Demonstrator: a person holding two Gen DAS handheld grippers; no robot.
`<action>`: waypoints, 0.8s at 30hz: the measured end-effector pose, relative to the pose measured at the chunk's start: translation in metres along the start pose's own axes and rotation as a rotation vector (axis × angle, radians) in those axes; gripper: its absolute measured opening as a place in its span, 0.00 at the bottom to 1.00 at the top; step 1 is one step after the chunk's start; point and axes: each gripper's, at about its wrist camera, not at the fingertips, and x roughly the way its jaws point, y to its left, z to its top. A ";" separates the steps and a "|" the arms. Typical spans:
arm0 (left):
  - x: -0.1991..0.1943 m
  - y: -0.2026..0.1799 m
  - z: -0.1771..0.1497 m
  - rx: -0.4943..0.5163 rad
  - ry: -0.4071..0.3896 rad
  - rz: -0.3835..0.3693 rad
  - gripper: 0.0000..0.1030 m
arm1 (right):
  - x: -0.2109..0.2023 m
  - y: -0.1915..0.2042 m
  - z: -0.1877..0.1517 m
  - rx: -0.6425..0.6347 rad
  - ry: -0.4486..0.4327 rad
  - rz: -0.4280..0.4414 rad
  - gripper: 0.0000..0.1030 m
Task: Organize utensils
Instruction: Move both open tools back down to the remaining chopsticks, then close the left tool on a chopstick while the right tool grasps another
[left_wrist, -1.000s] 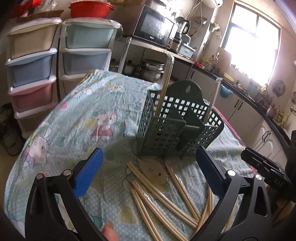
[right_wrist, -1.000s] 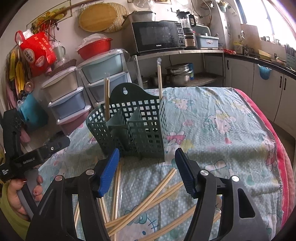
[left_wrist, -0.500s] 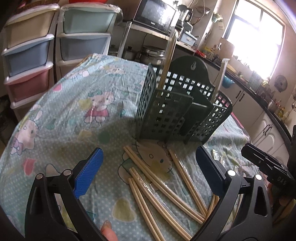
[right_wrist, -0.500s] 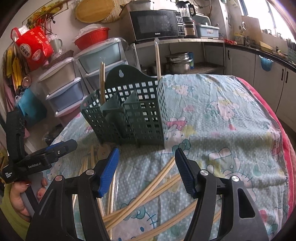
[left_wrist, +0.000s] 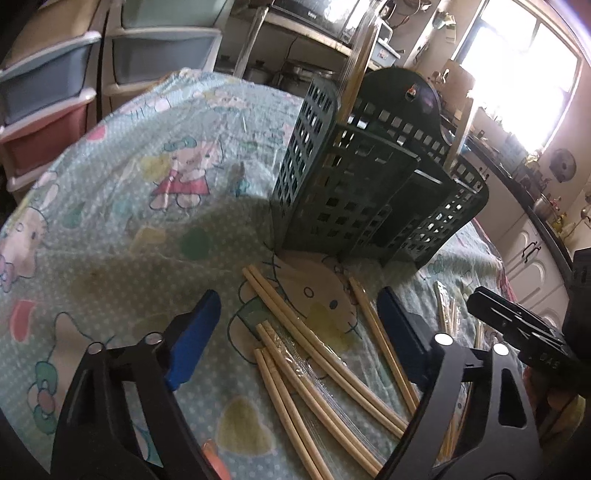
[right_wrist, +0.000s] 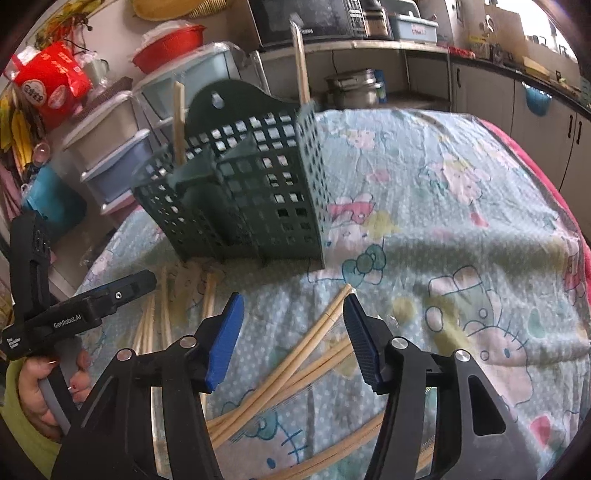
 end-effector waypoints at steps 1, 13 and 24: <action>0.004 0.003 0.001 -0.010 0.013 0.000 0.68 | 0.004 -0.002 0.001 0.006 0.014 -0.003 0.51; 0.028 0.017 0.015 -0.073 0.090 -0.010 0.59 | 0.041 -0.018 0.010 0.055 0.122 -0.039 0.48; 0.036 0.015 0.018 -0.017 0.078 0.096 0.31 | 0.054 -0.030 0.009 0.083 0.123 -0.066 0.28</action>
